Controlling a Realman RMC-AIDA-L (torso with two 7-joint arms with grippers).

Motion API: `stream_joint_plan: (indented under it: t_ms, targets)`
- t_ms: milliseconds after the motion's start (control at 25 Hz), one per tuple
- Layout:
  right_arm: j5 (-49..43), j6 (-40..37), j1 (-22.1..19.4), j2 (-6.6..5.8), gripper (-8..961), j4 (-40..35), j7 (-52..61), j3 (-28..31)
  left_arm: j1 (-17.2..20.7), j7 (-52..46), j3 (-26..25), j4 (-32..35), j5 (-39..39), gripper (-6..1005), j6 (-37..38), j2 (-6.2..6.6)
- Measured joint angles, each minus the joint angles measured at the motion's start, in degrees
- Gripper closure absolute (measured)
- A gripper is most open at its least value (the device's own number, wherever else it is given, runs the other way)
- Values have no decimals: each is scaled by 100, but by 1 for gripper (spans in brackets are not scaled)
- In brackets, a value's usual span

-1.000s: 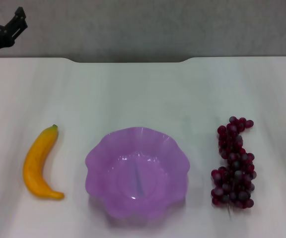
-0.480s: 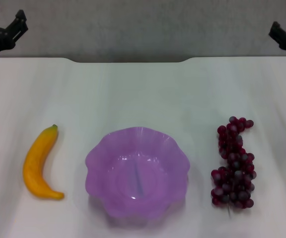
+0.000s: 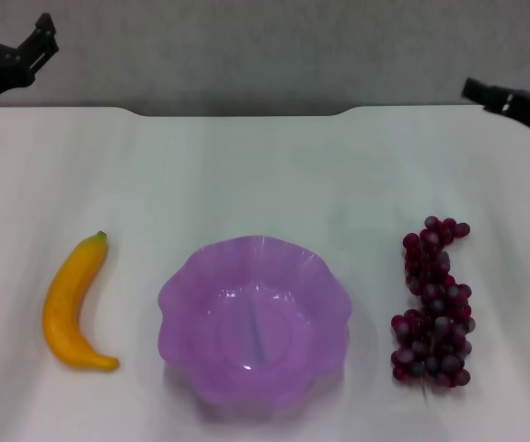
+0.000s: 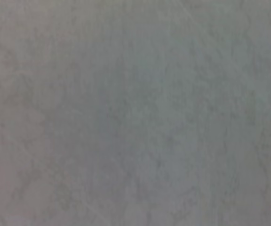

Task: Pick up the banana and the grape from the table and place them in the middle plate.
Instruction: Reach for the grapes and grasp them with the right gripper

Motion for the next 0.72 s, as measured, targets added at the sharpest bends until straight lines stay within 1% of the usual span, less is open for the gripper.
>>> stream_joint_plan:
  t_ms: [80,160,240,440,720]
  targets:
    - [0,69,20,81,74,19,-58,1,-4,0,0,0,4,126,3,-1]
    - [30,152,29,127,74,59,-142,-29,-5,0,11,0,4,126,8,-1]
    - [58,229,32,142,73,103,-143,-136,-11,0,42,0,0,126,14,-1]
    - [222,313,9,194,76,252,-108,-728,-34,0,73,0,-12,126,8,3]
    - [799,283,-35,200,86,712,-133,-1312,-16,0,72,16,-5,126,0,8]
